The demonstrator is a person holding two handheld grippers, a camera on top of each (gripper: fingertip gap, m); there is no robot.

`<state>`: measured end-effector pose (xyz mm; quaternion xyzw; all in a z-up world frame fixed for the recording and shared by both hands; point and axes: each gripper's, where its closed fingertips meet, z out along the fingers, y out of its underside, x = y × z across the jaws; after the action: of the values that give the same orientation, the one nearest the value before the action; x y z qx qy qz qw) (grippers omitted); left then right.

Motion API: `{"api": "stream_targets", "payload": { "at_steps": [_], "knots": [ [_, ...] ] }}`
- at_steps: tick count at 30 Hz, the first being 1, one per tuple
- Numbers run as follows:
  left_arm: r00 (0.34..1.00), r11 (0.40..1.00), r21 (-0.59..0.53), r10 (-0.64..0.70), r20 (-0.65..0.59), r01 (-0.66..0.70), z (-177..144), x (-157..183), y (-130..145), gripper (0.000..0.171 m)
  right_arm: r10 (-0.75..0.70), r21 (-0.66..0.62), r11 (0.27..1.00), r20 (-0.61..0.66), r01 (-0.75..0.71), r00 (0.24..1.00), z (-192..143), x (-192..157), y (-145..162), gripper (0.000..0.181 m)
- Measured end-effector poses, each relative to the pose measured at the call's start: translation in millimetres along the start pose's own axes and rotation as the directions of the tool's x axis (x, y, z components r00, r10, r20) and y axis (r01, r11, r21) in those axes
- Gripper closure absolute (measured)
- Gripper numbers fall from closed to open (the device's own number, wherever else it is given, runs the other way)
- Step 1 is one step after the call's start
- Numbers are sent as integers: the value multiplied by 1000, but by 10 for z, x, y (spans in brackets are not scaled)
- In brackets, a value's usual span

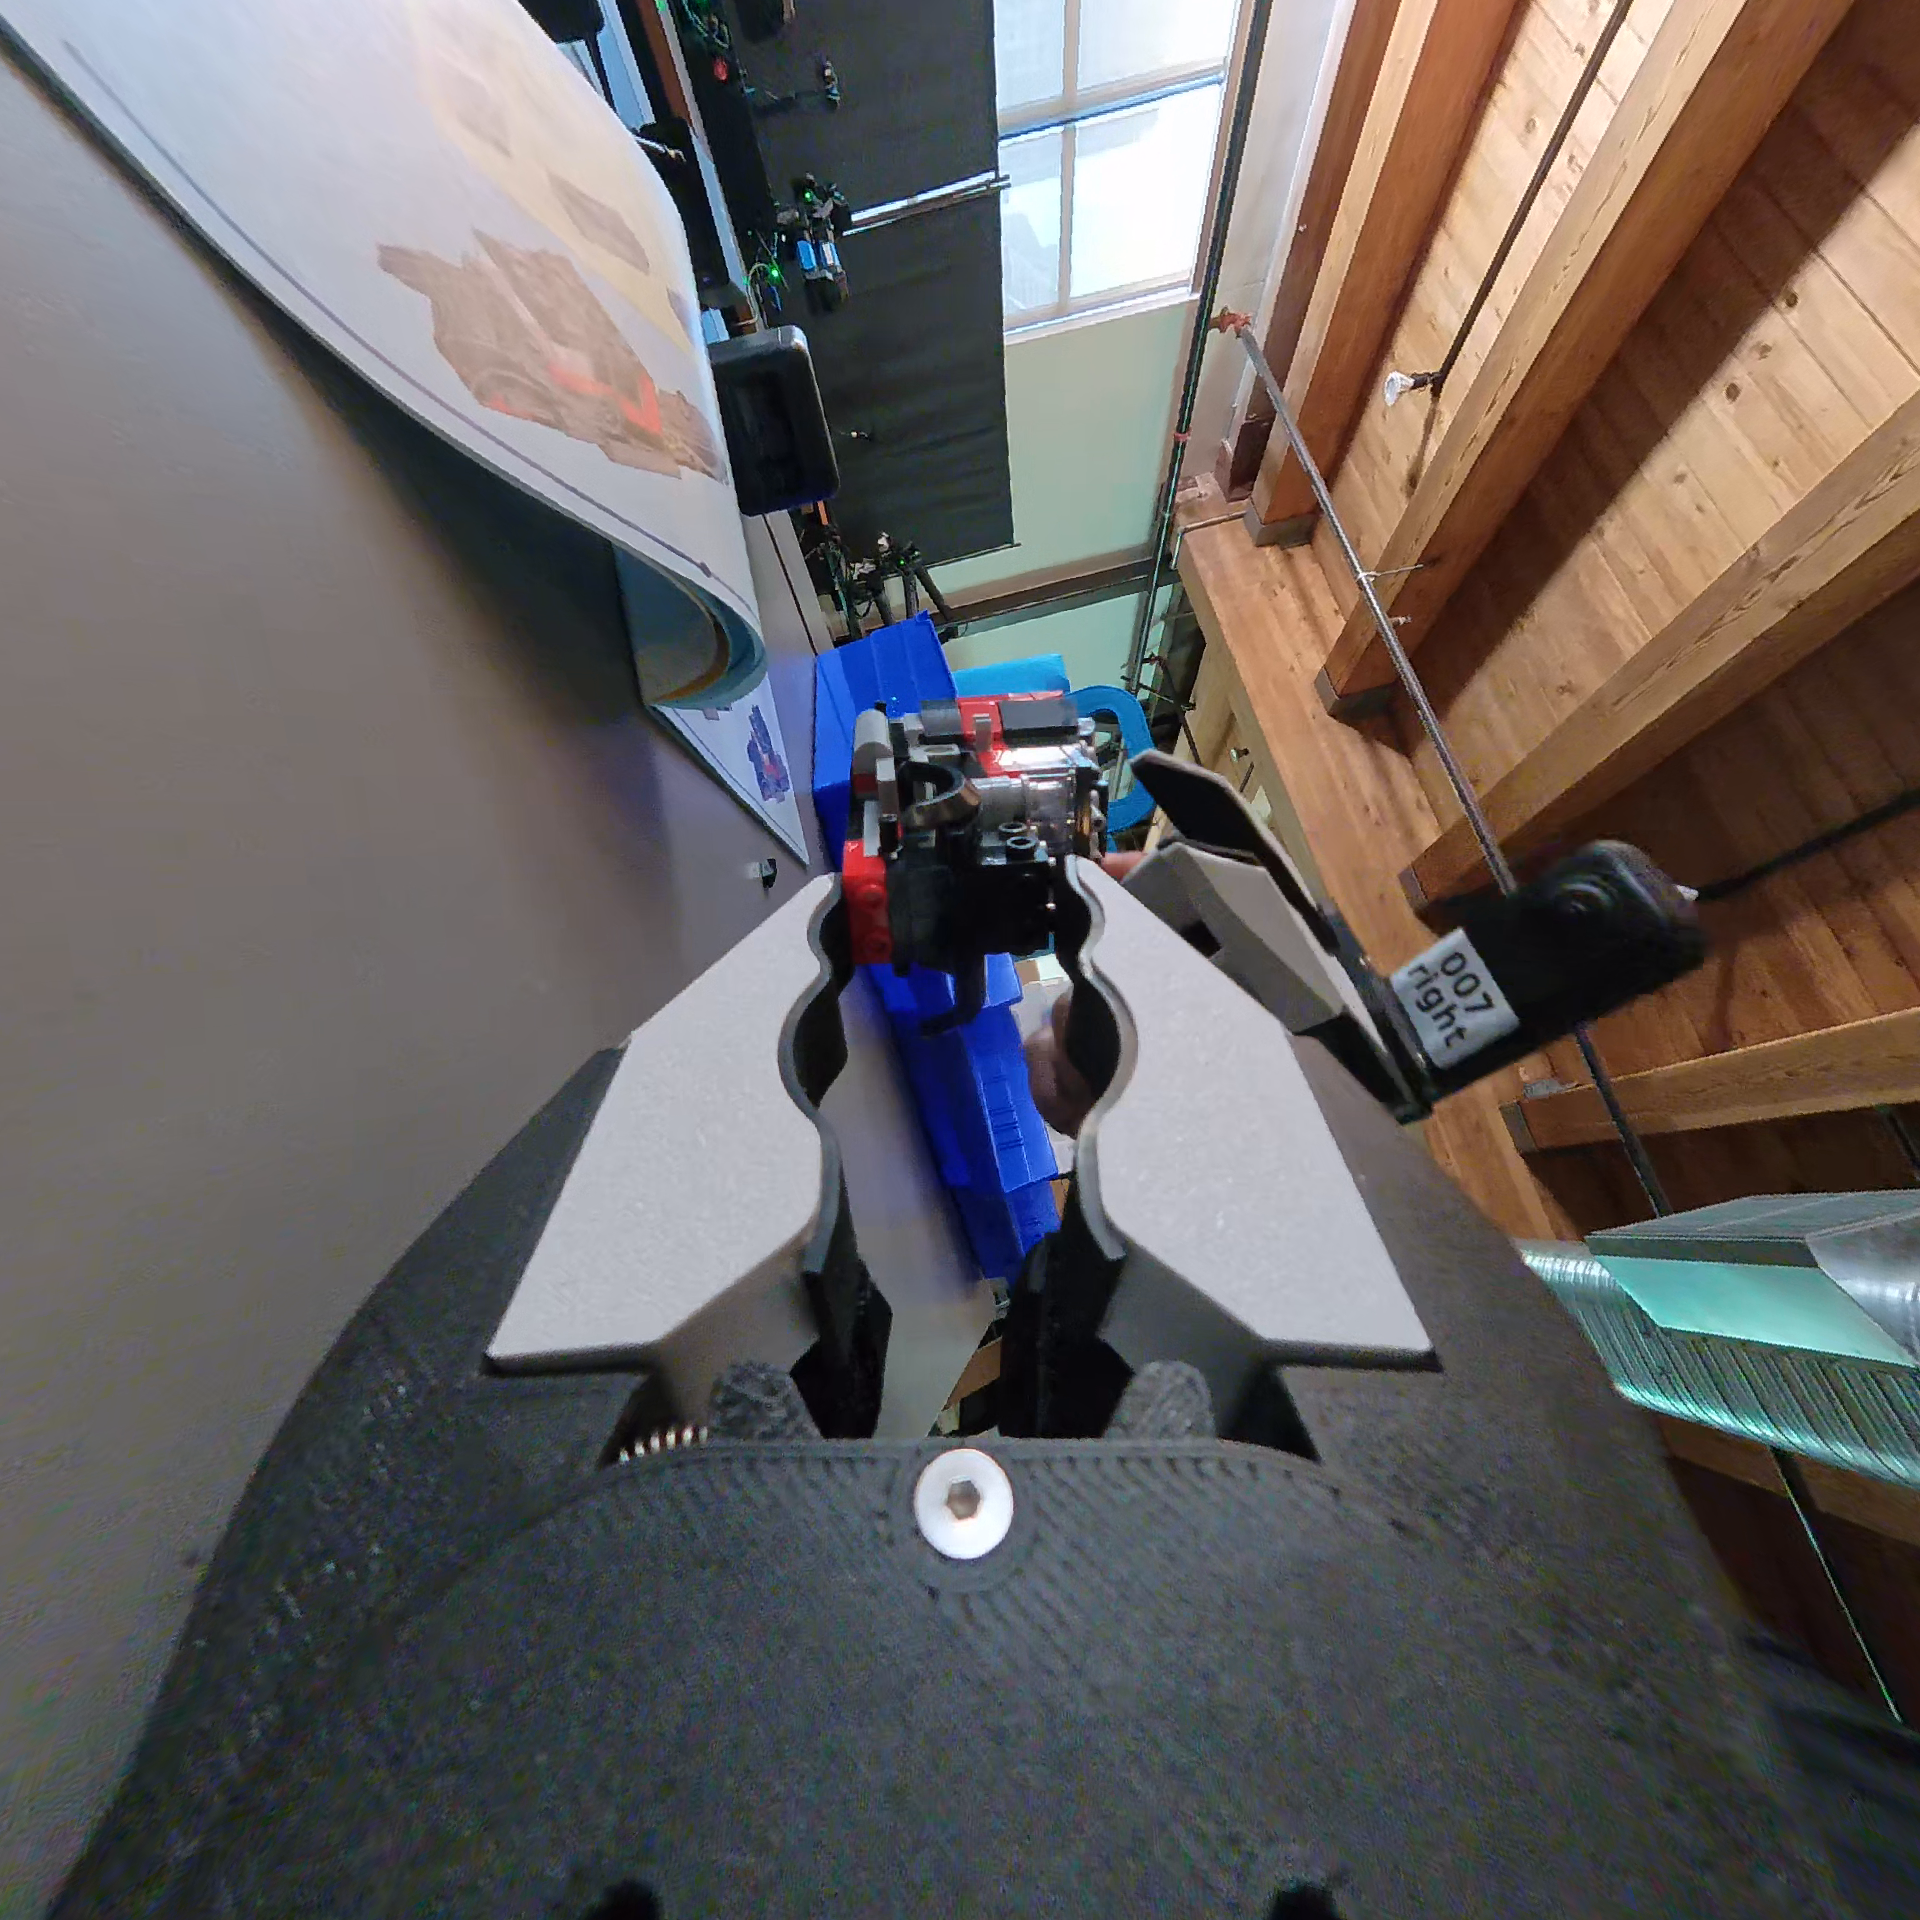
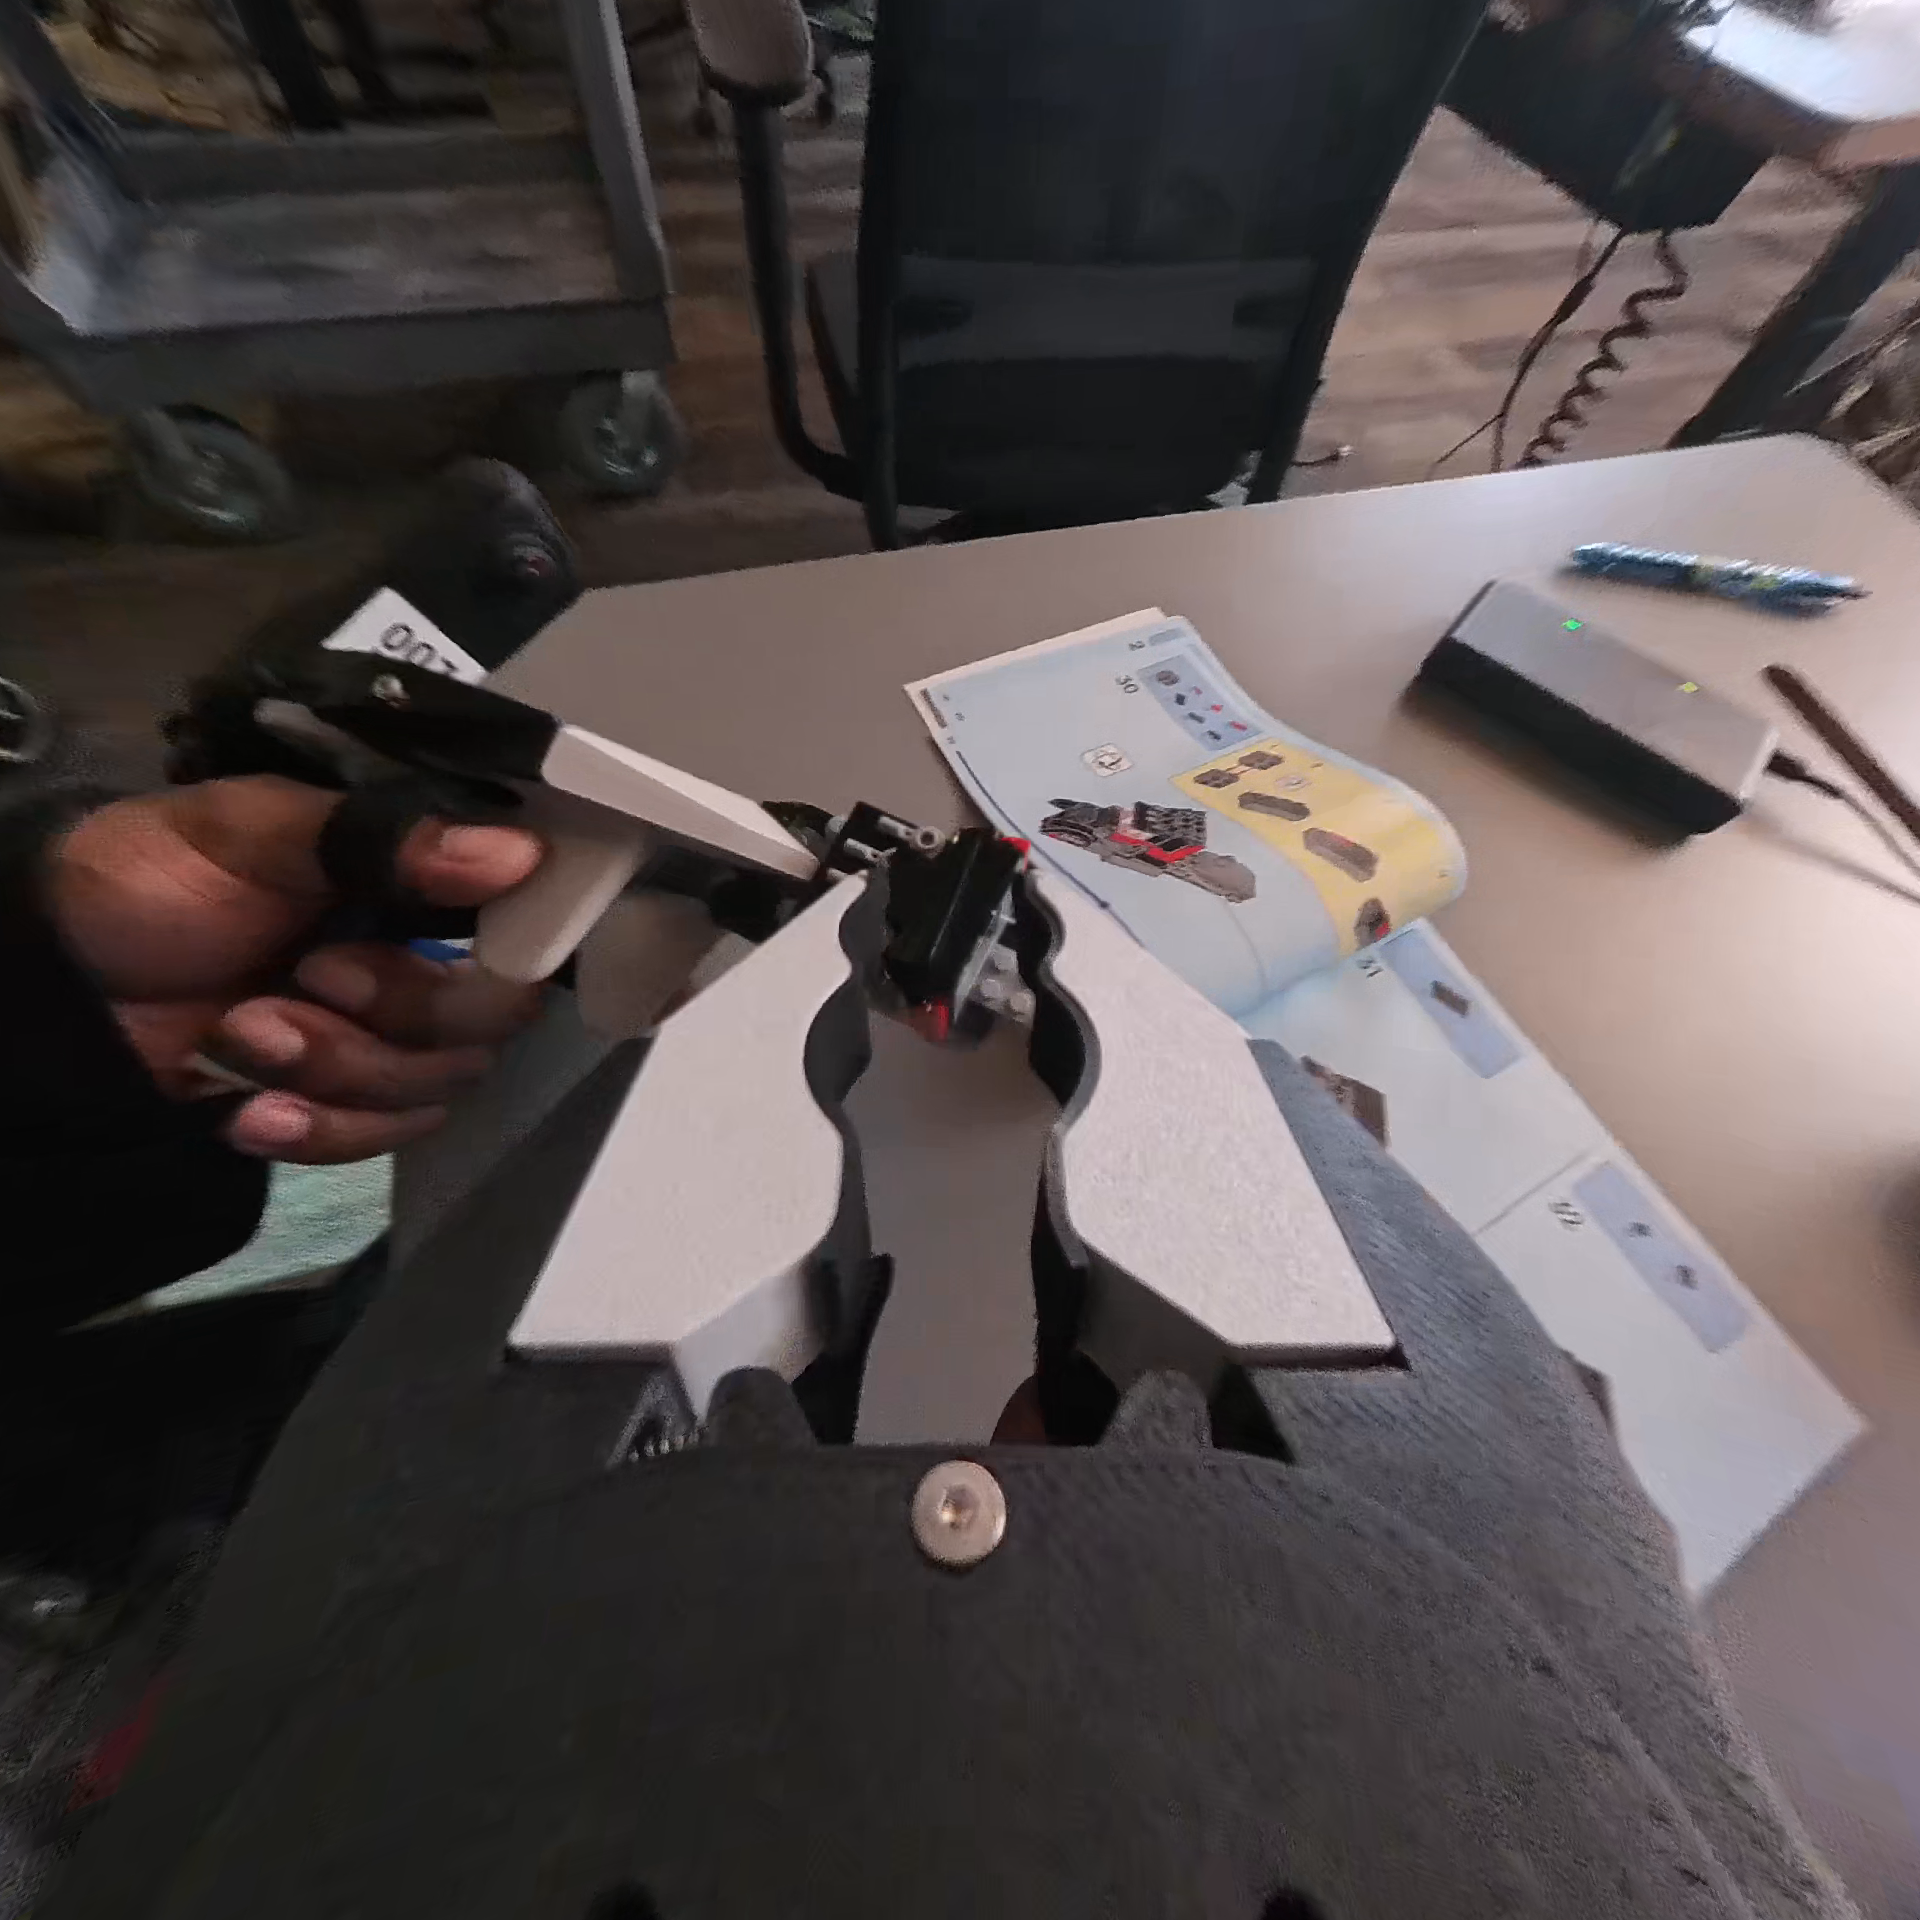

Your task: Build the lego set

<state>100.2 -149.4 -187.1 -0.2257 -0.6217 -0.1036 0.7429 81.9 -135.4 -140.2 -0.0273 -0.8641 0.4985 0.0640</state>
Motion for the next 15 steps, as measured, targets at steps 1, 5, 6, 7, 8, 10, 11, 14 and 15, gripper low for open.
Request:
{"api": "stream_targets", "payload": {
  "at_steps": [1, 5, 6, 7, 8, 10, 11, 14, 15],
  "knots": [
    [1000, 1000, 0, 2, 1, -2, 1, 1, 1, 133, -27, -10, 1000, -30, 27, 999, 11, 5, 8, 156],
    [1000, 1000, 1, 9, 7, -9, 0, -2, 3, 133, -64, -53, 997, -88, 59, 994, 91, 24, 57, 156],
    [1000, 1000, 2, 9, 8, -9, -1, -4, 3, 133, -65, -63, 996, -94, 59, 993, 110, 29, 74, 156],
    [1000, 1000, 5, 8, 13, -8, -3, -12, -2, 133, -64, -64, 996, -101, 58, 993, 122, 34, 77, 156],
    [1000, 1000, 7, 8, 13, -9, -5, -11, -5, 133, -63, -59, 997, -104, 57, 993, 128, 34, 70, 156],
    [1000, 1000, 6, 6, 10, -6, -6, -10, -5, 133, -60, -54, 997, -105, 55, 993, 133, 16, 61, 156],
    [1000, 1000, 5, 6, 10, -6, -6, -9, -5, 133, -59, -52, 997, -104, 54, 993, 135, 4, 56, 156],
    [1000, 1000, 5, 4, 7, -4, -6, -6, -5, 133, -52, -57, 997, -94, 47, 994, 142, -35, 63, 156],
    [1000, 1000, 7, 2, 8, -2, -7, -8, -8, 133, -53, -58, 997, -93, 48, 994, 145, -43, 65, 156]
  ]
}}
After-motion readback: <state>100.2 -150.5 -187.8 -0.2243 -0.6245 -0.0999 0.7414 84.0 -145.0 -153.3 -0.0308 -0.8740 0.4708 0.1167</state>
